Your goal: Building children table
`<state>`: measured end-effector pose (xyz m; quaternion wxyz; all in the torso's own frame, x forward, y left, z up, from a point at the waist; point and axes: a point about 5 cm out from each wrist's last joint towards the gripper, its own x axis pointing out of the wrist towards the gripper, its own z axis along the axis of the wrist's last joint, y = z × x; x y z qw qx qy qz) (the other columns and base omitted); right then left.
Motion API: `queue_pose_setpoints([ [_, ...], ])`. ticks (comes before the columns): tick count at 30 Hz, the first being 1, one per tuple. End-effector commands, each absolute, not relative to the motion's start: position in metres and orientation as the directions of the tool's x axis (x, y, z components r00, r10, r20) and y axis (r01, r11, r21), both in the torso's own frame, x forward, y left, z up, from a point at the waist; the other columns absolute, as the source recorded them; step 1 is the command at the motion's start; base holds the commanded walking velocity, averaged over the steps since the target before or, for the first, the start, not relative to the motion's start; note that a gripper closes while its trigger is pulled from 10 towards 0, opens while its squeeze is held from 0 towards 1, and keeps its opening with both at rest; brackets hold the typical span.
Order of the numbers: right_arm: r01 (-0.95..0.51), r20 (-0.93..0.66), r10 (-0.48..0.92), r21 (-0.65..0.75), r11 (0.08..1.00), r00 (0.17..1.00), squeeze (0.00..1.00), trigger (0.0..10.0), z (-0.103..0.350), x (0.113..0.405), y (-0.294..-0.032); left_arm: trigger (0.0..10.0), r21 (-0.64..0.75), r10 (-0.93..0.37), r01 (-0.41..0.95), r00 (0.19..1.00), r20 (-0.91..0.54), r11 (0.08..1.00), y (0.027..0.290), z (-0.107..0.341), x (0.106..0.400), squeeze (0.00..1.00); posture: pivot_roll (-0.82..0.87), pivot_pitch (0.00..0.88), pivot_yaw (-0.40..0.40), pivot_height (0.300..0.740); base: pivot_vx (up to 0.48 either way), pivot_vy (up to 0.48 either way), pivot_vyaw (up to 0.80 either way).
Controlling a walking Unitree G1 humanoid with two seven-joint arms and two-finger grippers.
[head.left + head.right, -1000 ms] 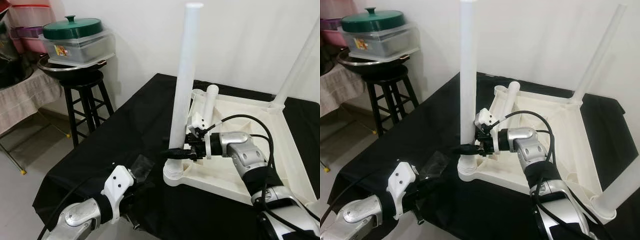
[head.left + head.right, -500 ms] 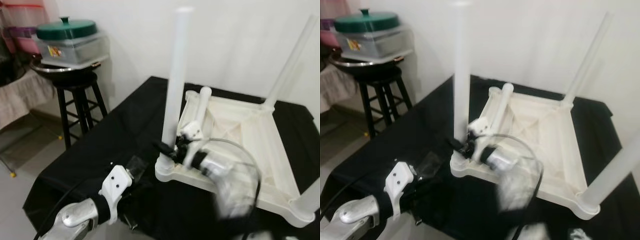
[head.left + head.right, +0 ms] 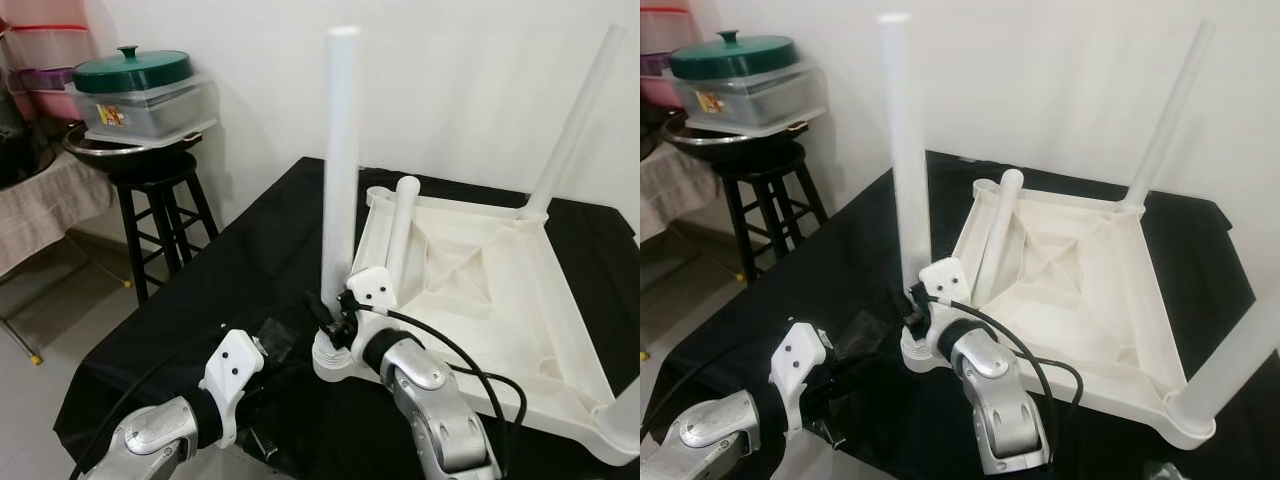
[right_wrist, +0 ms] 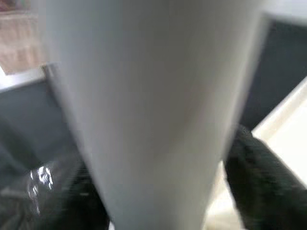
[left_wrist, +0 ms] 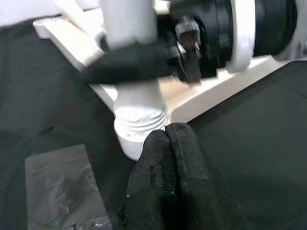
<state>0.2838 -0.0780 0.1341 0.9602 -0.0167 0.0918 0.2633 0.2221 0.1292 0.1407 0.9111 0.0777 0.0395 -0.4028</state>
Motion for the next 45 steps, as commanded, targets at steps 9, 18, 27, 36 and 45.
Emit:
queue_pose_setpoints([
  [9,-0.872,-0.063,0.872,-0.092,0.480,0.486,0.00,10.0,0.173,0.297,-0.074,10.0,0.112,-0.729,0.743,0.669,-0.147,0.659,0.129,0.139,0.225,0.00,0.11,0.000,-0.036,0.740,0.000,0.000,0.00],
  [18,-0.964,-0.123,0.958,-0.098,0.248,0.259,0.00,10.0,0.190,0.323,-0.099,10.0,0.111,-0.729,0.744,0.668,-0.148,0.659,0.128,0.138,0.225,0.00,0.12,0.000,-0.040,0.740,0.000,0.000,0.00],
  [27,-0.980,-0.123,0.973,-0.052,0.191,0.196,0.00,0.0,0.192,0.336,-0.107,10.0,0.111,-0.728,0.743,0.669,-0.148,0.660,0.127,0.138,0.225,0.00,0.12,0.000,-0.037,0.740,0.000,0.000,0.00],
  [36,-0.979,-0.120,0.973,-0.061,0.192,0.198,0.00,0.0,0.191,0.338,-0.115,10.0,0.110,-0.730,0.745,0.667,-0.147,0.658,0.127,0.138,0.226,0.00,0.12,0.000,-0.035,0.740,0.000,0.000,0.00],
  [45,-0.775,-0.090,0.771,-0.123,0.620,0.631,0.00,0.0,0.178,0.337,-0.114,10.0,0.110,-0.732,0.745,0.666,-0.143,0.657,0.126,0.139,0.224,0.00,0.10,0.000,-0.063,0.740,0.000,0.000,0.00],
])
